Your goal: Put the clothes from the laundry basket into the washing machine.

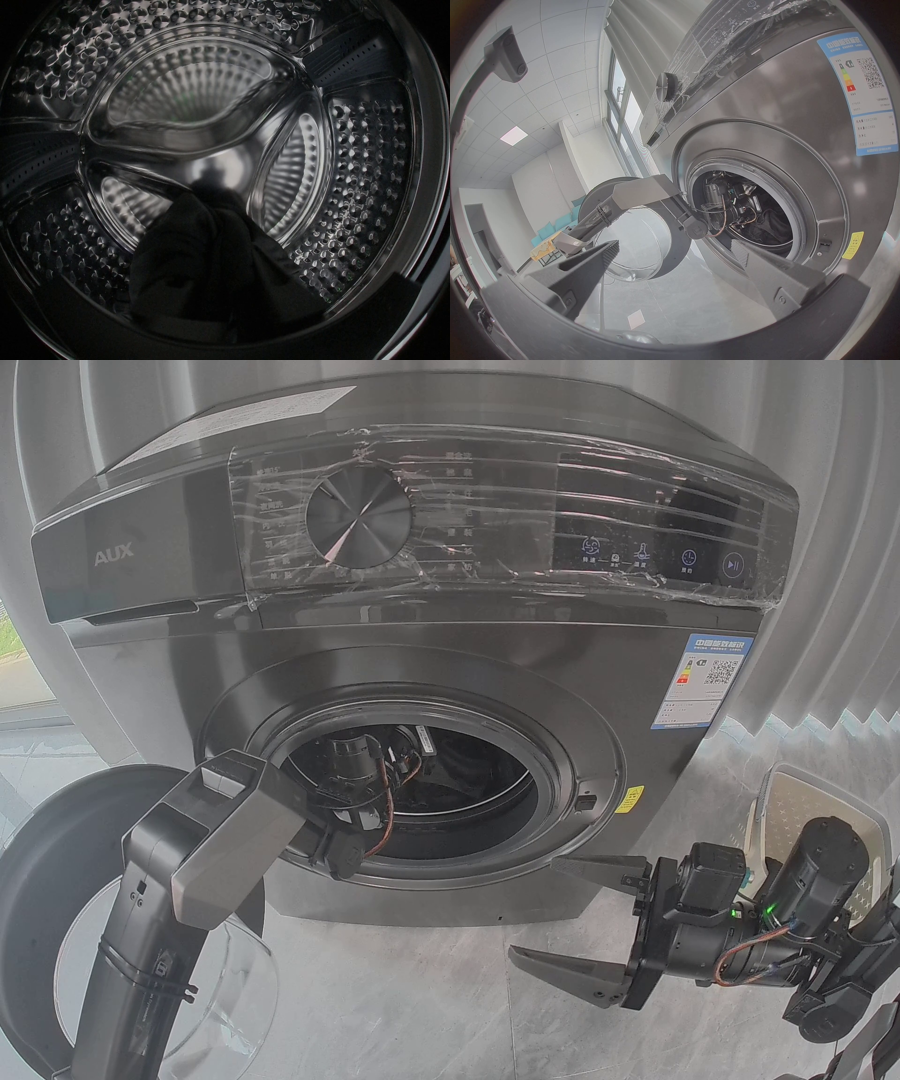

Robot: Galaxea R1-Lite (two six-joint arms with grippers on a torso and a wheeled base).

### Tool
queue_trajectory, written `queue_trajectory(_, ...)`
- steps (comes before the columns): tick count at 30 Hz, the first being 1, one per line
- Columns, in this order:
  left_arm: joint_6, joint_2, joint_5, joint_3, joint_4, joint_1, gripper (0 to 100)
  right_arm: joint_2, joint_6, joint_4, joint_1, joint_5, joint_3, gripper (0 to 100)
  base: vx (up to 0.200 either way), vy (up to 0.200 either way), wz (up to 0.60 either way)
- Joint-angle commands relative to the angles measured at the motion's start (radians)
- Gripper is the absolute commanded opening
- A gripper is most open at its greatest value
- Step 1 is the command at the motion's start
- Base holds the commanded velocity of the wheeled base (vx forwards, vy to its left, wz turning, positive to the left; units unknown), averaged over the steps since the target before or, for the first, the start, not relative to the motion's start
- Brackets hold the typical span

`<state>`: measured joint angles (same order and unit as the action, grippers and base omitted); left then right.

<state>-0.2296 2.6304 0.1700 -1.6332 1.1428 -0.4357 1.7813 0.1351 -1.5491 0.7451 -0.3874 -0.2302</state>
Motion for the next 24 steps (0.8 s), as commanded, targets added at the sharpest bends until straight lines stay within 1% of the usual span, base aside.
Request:
queue_trajectory(1, -0.002, 0.011, 0.0, -0.004, 0.003, 0.0, 100, 0.0, 0.0, 0.0, 0.0, -0.001, 0.0, 100, 0.0, 0.0, 0.0)
queue_trajectory(7, -0.004, 0.016, 0.003, 0.019, 0.002, -0.003, 100, 0.0, 0.0, -0.002, 0.0, -0.001, 0.003, 100, 0.0, 0.0, 0.0)
queue_trajectory(12, -0.004, 0.0, 0.003, 0.111, 0.011, -0.008, 100, 0.0, 0.0, 0.0, 0.0, -0.001, 0.003, 100, 0.0, 0.0, 0.0)
queue_trajectory(16, -0.008, -0.043, 0.002, 0.204, 0.026, -0.021, 100, -0.002, 0.0, 0.0, -0.001, -0.001, 0.003, 100, 0.0, 0.0, 0.0)
queue_trajectory(17, -0.008, -0.066, 0.002, 0.251, 0.04, -0.029, 100, -0.003, 0.0, 0.0, -0.001, -0.001, 0.002, 100, 0.0, 0.0, 0.0)
queue_trajectory(24, -0.004, -0.144, 0.002, 0.46, 0.132, -0.07, 100, -0.006, -0.002, 0.0, 0.0, -0.001, 0.002, 100, 0.0, 0.0, 0.0)
